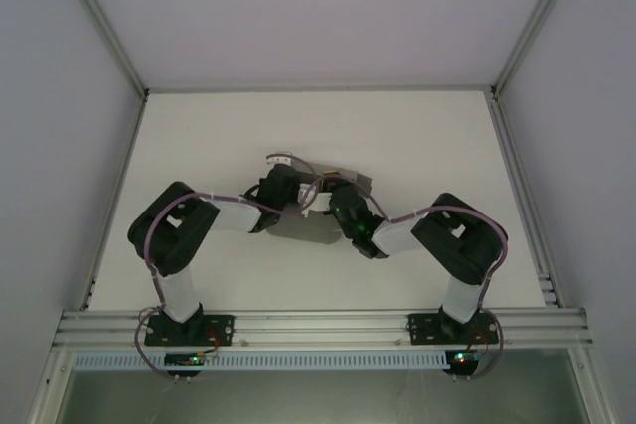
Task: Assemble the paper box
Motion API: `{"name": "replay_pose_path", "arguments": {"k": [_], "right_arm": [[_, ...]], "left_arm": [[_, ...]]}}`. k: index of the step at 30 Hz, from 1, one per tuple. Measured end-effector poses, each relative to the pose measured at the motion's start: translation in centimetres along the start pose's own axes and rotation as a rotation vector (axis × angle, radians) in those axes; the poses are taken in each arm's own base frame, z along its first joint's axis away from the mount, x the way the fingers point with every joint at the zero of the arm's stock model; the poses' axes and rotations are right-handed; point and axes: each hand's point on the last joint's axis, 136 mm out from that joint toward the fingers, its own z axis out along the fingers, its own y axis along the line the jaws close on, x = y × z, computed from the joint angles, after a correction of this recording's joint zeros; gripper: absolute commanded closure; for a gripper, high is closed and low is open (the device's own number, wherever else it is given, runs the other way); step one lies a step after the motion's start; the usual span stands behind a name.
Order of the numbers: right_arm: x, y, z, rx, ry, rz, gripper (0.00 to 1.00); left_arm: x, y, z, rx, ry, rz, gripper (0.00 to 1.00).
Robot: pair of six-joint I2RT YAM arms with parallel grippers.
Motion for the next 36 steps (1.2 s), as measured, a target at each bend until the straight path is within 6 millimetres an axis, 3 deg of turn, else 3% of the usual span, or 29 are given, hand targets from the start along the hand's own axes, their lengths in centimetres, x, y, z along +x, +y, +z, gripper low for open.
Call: {"name": "replay_pose_path", "arguments": {"k": [3, 6, 14, 20, 26, 32, 36], "right_arm": [[-0.1, 0.0, 0.0, 0.000, -0.001, 0.006, 1.00], [0.0, 0.0, 0.0, 0.002, 0.004, 0.006, 1.00], [0.4, 0.3, 0.0, -0.001, 0.025, -0.001, 1.00], [1.2, 0.7, 0.2, 0.001, 0.062, -0.007, 1.00], [1.4, 0.7, 0.3, 0.004, 0.071, -0.007, 1.00], [1.5, 0.8, 0.3, 0.004, 0.075, -0.008, 1.00], [1.4, 0.8, 0.3, 0.002, 0.071, -0.008, 1.00]], "left_arm": [[0.0, -0.2, 0.0, -0.015, 0.002, -0.010, 1.00], [0.1, -0.3, 0.0, -0.001, 0.007, -0.006, 0.71], [0.4, 1.6, -2.3, 0.050, 0.037, -0.021, 0.43], [-1.3, 1.1, -3.9, 0.104, 0.001, -0.034, 0.45], [-1.0, 0.8, -3.9, 0.121, 0.017, -0.008, 0.49], [-0.1, -0.1, -2.5, 0.133, 0.065, 0.042, 0.62], [-0.7, -0.8, -1.8, 0.152, 0.063, 0.063, 0.80]]}}
